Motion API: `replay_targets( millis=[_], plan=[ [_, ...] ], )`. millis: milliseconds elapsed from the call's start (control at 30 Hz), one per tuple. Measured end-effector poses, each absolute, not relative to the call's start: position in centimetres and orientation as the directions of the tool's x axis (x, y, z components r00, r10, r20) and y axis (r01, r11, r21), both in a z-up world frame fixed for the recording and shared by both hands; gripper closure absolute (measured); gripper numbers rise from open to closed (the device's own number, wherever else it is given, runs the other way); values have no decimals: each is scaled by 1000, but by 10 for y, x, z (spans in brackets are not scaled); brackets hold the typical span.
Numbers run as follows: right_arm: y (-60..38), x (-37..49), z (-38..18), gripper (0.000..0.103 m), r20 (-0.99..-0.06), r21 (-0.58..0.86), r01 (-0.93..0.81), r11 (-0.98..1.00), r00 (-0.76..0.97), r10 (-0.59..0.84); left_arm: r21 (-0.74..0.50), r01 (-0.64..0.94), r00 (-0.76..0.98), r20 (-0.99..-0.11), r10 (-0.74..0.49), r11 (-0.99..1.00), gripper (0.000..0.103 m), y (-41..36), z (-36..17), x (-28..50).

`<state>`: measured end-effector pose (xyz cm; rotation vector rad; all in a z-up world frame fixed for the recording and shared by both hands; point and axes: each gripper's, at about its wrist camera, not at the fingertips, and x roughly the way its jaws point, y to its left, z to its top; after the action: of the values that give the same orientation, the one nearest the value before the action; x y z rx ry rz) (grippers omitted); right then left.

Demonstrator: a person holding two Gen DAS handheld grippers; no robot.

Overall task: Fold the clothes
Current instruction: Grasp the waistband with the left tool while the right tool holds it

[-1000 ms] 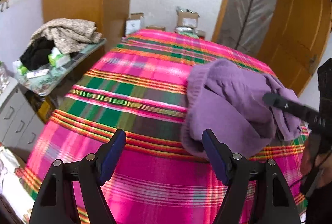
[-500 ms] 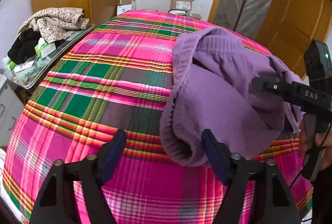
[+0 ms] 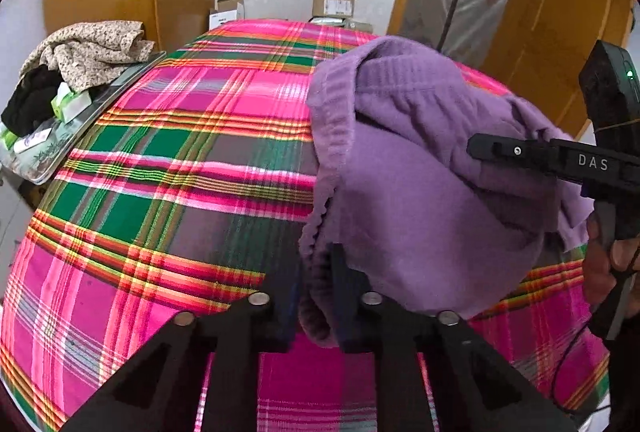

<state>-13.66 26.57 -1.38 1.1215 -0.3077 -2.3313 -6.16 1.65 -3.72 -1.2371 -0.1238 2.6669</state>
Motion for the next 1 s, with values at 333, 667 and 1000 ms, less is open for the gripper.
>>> replay_targets(
  millis=[333,667,1000],
  plan=[
    [268,-106,75,93,-532,305,417,-856,-671,-517,-176,-131,-732,-646,215,-976,94,-22,18,-24],
    [238,-82,163,93,-425,168,466,-869,-761,-490,-179,-100,-798,-573,186,-979,95,-61,63,22],
    [164,-136,117,100,-578,112,482,-869,-680,-451,-168,23,-674,-731,109,-986,94,-108,-13,-16]
  ],
)
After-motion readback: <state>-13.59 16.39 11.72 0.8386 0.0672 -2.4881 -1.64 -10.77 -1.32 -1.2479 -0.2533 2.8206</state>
